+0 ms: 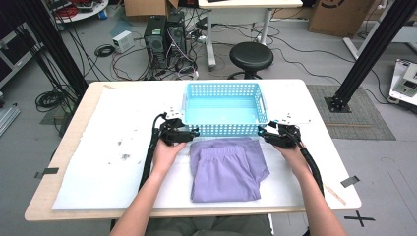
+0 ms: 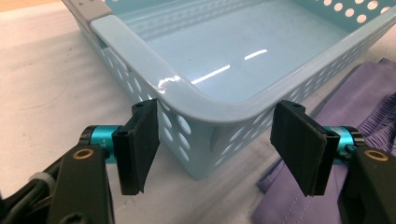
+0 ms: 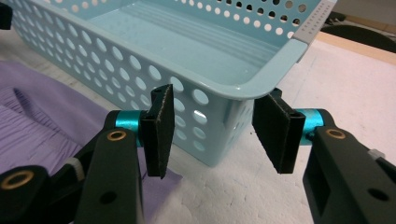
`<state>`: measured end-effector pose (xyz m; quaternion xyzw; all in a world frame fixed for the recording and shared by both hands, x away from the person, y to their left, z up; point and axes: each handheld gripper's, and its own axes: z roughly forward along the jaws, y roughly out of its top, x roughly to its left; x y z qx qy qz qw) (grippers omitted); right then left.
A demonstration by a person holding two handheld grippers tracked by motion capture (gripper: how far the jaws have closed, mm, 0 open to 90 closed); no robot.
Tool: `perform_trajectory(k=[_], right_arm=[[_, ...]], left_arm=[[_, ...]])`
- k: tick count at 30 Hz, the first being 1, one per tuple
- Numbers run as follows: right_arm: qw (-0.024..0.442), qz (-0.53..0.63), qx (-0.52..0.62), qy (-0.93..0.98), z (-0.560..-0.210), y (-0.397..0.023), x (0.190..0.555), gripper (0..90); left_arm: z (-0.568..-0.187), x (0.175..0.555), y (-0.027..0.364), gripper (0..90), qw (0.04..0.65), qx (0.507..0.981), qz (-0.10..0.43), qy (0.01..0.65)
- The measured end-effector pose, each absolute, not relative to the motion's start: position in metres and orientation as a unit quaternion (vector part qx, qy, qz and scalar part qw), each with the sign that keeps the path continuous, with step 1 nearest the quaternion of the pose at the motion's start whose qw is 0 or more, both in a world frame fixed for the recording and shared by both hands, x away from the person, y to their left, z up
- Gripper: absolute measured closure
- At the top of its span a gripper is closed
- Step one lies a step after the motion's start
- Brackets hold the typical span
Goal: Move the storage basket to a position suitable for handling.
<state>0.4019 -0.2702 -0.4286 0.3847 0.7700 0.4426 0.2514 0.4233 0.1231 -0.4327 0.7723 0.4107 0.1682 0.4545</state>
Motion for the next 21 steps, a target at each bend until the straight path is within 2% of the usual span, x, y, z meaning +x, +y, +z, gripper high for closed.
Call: perform_trajectory(k=[8, 12, 21], right_arm=[[0.255, 0.444, 0.393, 0.764, -0.4297, -0.2675, 0.4019, 47.1], [0.257, 0.443, 0.393, 0.764, -0.4299, -0.2687, 0.4032, 51.8], [0.256, 0.445, 0.397, 0.76, -0.4303, -0.2694, 0.4065, 53.1]], left_arm=[[-0.4335, 0.4193, 0.1234, 31.6, 0.461, 0.767, 0.176, 0.411], [-0.4351, 0.4153, 0.1257, 31.6, 0.472, 0.761, 0.182, 0.407], [-0.4362, 0.4213, 0.1218, 29.1, 0.476, 0.76, 0.185, 0.402]])
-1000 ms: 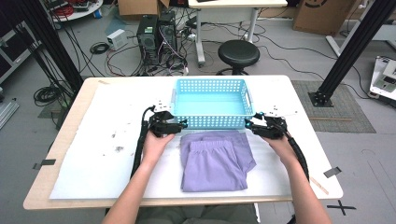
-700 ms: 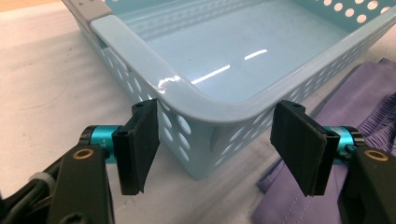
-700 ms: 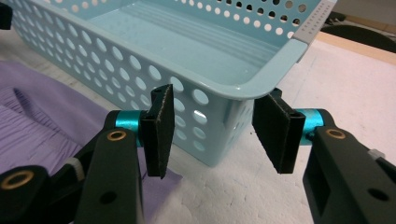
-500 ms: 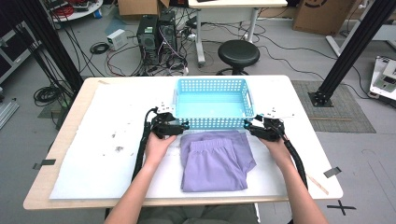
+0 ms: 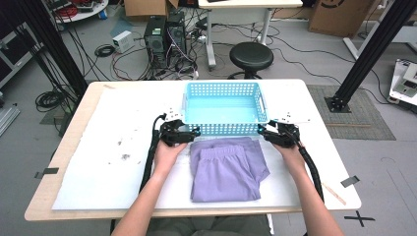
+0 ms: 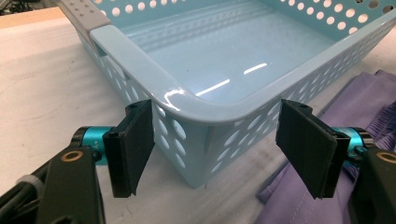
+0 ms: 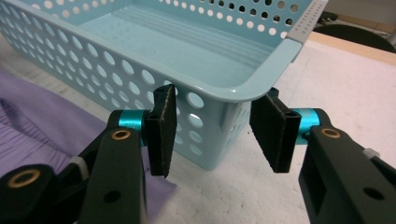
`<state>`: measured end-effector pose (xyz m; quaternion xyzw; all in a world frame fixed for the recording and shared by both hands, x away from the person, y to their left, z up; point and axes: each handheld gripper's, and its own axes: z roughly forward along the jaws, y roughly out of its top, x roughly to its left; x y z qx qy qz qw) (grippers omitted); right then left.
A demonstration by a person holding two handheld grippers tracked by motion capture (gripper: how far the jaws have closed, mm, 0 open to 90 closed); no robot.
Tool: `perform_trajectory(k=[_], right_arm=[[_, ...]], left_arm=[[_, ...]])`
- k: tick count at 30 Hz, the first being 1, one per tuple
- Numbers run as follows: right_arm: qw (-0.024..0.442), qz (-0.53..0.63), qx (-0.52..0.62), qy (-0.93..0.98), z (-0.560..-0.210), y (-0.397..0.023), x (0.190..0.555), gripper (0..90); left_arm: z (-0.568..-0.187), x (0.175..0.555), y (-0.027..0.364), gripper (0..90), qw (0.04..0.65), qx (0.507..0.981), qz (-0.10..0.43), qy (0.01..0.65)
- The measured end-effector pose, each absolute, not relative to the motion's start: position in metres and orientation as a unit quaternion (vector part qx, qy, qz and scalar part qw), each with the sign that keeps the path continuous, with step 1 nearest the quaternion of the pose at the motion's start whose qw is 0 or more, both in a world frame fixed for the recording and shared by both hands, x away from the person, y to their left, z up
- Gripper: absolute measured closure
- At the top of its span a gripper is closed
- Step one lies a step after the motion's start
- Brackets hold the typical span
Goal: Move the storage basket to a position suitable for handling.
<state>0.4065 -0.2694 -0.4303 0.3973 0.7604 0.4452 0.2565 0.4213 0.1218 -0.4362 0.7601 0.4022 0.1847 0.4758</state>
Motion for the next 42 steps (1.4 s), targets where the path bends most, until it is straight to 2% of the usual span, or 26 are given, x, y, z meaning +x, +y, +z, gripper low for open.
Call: perform_trajectory(k=[1, 3, 10, 12, 36, 37, 38, 40, 42], right_arm=[[0.259, 0.443, 0.401, 0.759, -0.43, -0.269, 0.408, 53.8], [0.259, 0.446, 0.403, 0.756, -0.429, -0.269, 0.41, 53.9], [0.257, 0.443, 0.407, 0.756, -0.43, -0.268, 0.412, 54.3], [0.254, 0.442, 0.402, 0.76, -0.43, -0.268, 0.411, 57.2], [0.254, 0.438, 0.399, 0.764, -0.429, -0.267, 0.407, 57.2], [0.254, 0.438, 0.398, 0.765, -0.429, -0.267, 0.407, 52.0], [0.254, 0.438, 0.398, 0.765, -0.429, -0.267, 0.407, 52.0], [0.262, 0.435, 0.404, 0.761, -0.429, -0.268, 0.407, 42.7], [0.252, 0.44, 0.42, 0.752, -0.426, -0.277, 0.407, 36.7]], left_arm=[[-0.434, 0.42, 0.123, 35.2, 0.478, 0.76, 0.188, 0.398], [-0.433, 0.42, 0.123, 37.5, 0.479, 0.758, 0.19, 0.399], [-0.434, 0.421, 0.123, 38.0, 0.477, 0.759, 0.192, 0.399], [-0.434, 0.421, 0.123, 38.0, 0.475, 0.761, 0.191, 0.398], [-0.436, 0.415, 0.125, 39.0, 0.471, 0.764, 0.199, 0.394], [-0.437, 0.415, 0.125, 39.0, 0.468, 0.766, 0.199, 0.394], [-0.437, 0.415, 0.125, 39.0, 0.466, 0.765, 0.199, 0.397], [-0.437, 0.415, 0.128, 29.2, 0.457, 0.757, 0.203, 0.42], [-0.437, 0.411, 0.134, 26.5, 0.466, 0.752, 0.197, 0.423]])
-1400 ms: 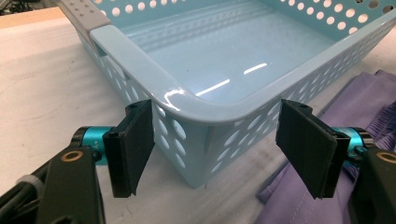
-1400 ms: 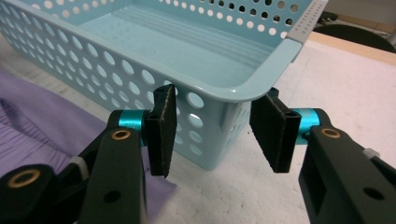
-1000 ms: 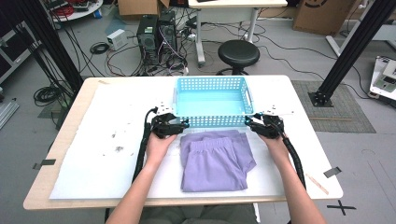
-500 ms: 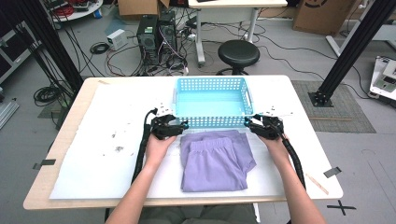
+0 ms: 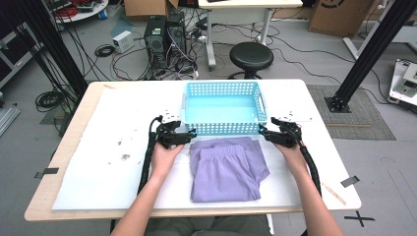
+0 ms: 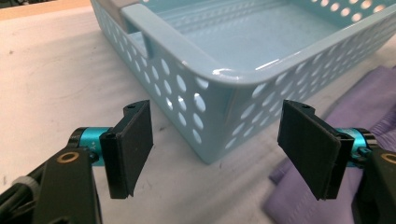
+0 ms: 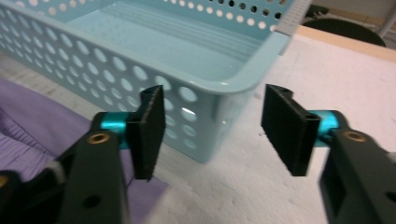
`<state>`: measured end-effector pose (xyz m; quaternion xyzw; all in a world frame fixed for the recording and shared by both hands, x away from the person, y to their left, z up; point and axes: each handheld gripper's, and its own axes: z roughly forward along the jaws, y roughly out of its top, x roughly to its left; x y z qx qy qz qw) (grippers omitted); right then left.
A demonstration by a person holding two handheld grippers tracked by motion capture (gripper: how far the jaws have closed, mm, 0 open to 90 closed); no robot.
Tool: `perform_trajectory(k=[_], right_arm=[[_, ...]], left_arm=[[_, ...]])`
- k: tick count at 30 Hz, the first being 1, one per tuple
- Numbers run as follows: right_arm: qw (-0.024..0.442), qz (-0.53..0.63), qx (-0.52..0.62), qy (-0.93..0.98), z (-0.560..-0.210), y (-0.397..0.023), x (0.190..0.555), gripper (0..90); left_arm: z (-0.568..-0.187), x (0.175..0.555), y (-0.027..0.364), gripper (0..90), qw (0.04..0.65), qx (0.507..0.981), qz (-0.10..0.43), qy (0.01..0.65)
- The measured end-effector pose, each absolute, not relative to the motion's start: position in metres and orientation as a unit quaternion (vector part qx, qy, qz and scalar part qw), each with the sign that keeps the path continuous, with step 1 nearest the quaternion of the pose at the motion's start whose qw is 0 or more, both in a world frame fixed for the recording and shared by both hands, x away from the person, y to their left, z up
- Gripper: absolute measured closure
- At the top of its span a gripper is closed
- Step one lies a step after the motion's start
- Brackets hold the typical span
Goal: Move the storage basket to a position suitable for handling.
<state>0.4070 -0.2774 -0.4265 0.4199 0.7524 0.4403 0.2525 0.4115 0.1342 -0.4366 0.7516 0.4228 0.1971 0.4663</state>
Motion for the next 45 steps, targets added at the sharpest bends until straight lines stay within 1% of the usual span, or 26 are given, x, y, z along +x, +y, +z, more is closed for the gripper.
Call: perform_trajectory(k=[2, 3, 8, 9, 10, 11, 13, 16, 17, 18, 21, 23, 25, 29, 32, 37, 38, 39, 40, 41, 45], right_arm=[[0.254, 0.448, 0.423, 0.746, -0.424, -0.284, 0.404, 37.3], [0.255, 0.453, 0.422, 0.743, -0.422, -0.287, 0.403, 39.1], [0.259, 0.482, 0.418, 0.726, -0.414, -0.295, 0.394, 39.7], [0.279, 0.493, 0.403, 0.719, -0.411, -0.293, 0.387, 38.5], [0.279, 0.493, 0.403, 0.719, -0.411, -0.293, 0.387, 38.5], [0.288, 0.498, 0.397, 0.715, -0.41, -0.293, 0.384, 36.4], [0.31, 0.513, 0.374, 0.708, -0.409, -0.29, 0.372, 35.0], [0.303, 0.511, 0.369, 0.714, -0.409, -0.29, 0.367, 35.1], [0.289, 0.508, 0.368, 0.723, -0.408, -0.29, 0.361, 33.4], [0.289, 0.508, 0.368, 0.723, -0.408, -0.29, 0.361, 33.4], [0.266, 0.496, 0.383, 0.732, -0.411, -0.287, 0.353, 26.2], [0.262, 0.493, 0.384, 0.735, -0.411, -0.286, 0.352, 25.4], [0.261, 0.487, 0.385, 0.739, -0.415, -0.285, 0.35, 22.3], [0.257, 0.471, 0.383, 0.752, -0.42, -0.283, 0.351, 21.3], [0.261, 0.477, 0.377, 0.75, -0.418, -0.285, 0.351, 21.1], [0.271, 0.482, 0.375, 0.744, -0.417, -0.288, 0.347, 20.9], [0.287, 0.476, 0.374, 0.742, -0.417, -0.289, 0.343, 21.3], [0.292, 0.476, 0.372, 0.741, -0.417, -0.29, 0.341, 23.5], [0.292, 0.476, 0.372, 0.741, -0.417, -0.29, 0.341, 23.5], [0.301, 0.475, 0.371, 0.739, -0.417, -0.29, 0.338, 26.1], [0.324, 0.476, 0.368, 0.73, -0.417, -0.293, 0.334, 26.5]], left_arm=[[-0.434, 0.404, 0.143, 26.5, 0.469, 0.752, 0.205, 0.414], [-0.432, 0.401, 0.146, 26.4, 0.473, 0.752, 0.206, 0.411], [-0.425, 0.387, 0.162, 26.6, 0.482, 0.752, 0.217, 0.394], [-0.423, 0.384, 0.166, 26.8, 0.487, 0.751, 0.22, 0.388], [-0.421, 0.382, 0.169, 26.8, 0.491, 0.749, 0.223, 0.385], [-0.42, 0.379, 0.172, 27.1, 0.498, 0.745, 0.224, 0.382], [-0.416, 0.374, 0.179, 27.1, 0.514, 0.737, 0.221, 0.379], [-0.413, 0.365, 0.186, 27.1, 0.529, 0.732, 0.216, 0.371], [-0.413, 0.362, 0.187, 27.1, 0.535, 0.729, 0.218, 0.367], [-0.413, 0.359, 0.188, 27.1, 0.539, 0.728, 0.219, 0.363], [-0.415, 0.352, 0.193, 27.1, 0.567, 0.718, 0.225, 0.337], [-0.415, 0.35, 0.196, 27.5, 0.571, 0.716, 0.228, 0.331], [-0.413, 0.348, 0.198, 27.7, 0.576, 0.712, 0.229, 0.329], [-0.411, 0.346, 0.199, 27.7, 0.575, 0.715, 0.225, 0.327], [-0.41, 0.345, 0.199, 25.1, 0.562, 0.725, 0.219, 0.332], [-0.411, 0.344, 0.198, 24.6, 0.543, 0.741, 0.219, 0.328], [-0.411, 0.345, 0.199, 24.6, 0.542, 0.744, 0.217, 0.325], [-0.411, 0.345, 0.199, 24.6, 0.542, 0.744, 0.218, 0.325], [-0.411, 0.345, 0.199, 24.6, 0.544, 0.741, 0.22, 0.326], [-0.411, 0.345, 0.199, 24.6, 0.545, 0.74, 0.224, 0.325], [-0.41, 0.345, 0.199, 24.6, 0.544, 0.738, 0.24, 0.321]])
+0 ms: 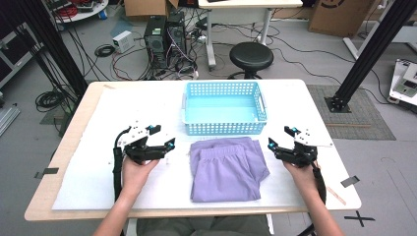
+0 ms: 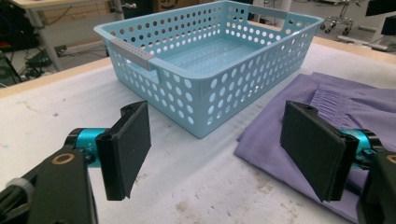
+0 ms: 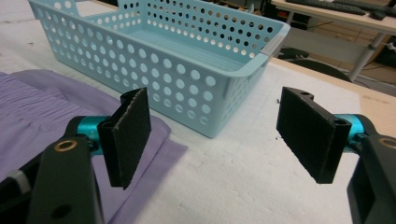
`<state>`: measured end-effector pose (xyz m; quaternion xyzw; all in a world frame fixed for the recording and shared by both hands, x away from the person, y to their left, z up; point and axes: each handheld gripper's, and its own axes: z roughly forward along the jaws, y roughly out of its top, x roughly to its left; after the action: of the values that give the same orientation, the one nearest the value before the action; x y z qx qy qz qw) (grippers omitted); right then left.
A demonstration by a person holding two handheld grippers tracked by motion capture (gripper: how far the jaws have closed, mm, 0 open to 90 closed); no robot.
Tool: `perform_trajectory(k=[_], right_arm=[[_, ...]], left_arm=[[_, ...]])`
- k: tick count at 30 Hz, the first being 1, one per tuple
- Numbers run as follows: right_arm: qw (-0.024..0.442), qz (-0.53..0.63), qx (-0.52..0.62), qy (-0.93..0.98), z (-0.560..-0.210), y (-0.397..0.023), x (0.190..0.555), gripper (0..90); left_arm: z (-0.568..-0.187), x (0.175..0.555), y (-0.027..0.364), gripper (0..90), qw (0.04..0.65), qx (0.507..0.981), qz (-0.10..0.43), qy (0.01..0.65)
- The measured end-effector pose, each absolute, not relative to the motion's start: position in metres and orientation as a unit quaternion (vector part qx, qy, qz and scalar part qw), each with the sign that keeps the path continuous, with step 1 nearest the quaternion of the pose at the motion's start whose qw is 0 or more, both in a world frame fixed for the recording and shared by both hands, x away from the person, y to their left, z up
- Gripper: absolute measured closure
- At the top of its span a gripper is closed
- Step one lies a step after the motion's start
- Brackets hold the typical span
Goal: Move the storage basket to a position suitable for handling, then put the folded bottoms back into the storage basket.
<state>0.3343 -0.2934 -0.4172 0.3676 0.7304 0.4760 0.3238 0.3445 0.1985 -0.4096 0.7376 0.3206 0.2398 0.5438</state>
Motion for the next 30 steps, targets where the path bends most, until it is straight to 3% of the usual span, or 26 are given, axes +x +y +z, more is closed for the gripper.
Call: perform_trajectory(k=[9, 15, 30], right_arm=[[0.327, 0.474, 0.38, 0.724, -0.42, -0.2985, 0.3329, 26.5], [0.329, 0.473, 0.379, 0.724, -0.4201, -0.2981, 0.333, 26.7], [0.338, 0.476, 0.373, 0.721, -0.4177, -0.2899, 0.3312, 26.9]], left_arm=[[-0.411, 0.3459, 0.1969, 24.6, 0.534, 0.744, 0.245, 0.319], [-0.408, 0.3439, 0.2004, 24.6, 0.555, 0.731, 0.22, 0.332], [-0.4171, 0.3402, 0.1971, 26.6, 0.554, 0.73, 0.235, 0.324]])
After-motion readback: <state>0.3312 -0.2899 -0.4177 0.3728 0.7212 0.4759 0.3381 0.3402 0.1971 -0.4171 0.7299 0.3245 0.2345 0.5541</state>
